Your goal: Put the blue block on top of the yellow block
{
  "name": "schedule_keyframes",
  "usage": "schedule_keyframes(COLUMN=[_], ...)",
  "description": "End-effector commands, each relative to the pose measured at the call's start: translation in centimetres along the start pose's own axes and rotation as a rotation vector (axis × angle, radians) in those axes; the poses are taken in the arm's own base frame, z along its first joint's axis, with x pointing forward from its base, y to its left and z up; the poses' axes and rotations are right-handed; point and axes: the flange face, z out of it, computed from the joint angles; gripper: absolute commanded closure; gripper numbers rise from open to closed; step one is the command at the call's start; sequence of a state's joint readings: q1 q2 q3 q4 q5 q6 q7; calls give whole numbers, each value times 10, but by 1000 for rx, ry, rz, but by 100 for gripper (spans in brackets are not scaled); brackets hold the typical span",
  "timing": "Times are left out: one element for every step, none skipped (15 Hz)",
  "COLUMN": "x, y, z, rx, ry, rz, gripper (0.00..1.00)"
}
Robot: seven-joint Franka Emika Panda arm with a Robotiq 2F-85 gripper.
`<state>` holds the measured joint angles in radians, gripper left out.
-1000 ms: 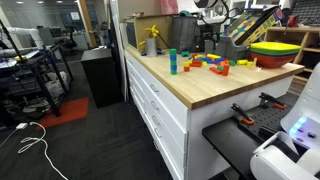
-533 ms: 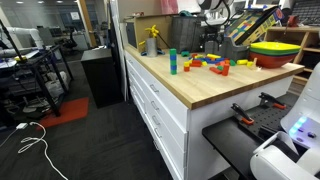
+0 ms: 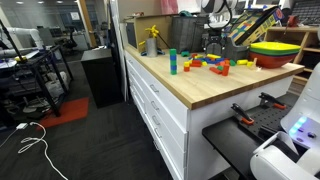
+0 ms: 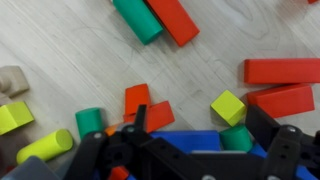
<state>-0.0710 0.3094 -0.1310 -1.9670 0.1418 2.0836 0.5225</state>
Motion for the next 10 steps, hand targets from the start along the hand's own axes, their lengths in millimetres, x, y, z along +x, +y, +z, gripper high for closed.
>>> schedule_keyframes(x=[18,20,22,25,29,32,37,41,45,49], y=[-6,-10,-15,-20,-23,-27,-29,-30,-31,-31], z=[6,8,9,8,8,7,6,5,5,4], rx=[12,8,5,6,6,9,8,8,7,7], ry=[11,20,27,37,45,54,63,70,77,84], rz=[59,55,50,44,41,38,36,35,34,34], gripper=[0,0,0,0,0,0,0,0,0,0])
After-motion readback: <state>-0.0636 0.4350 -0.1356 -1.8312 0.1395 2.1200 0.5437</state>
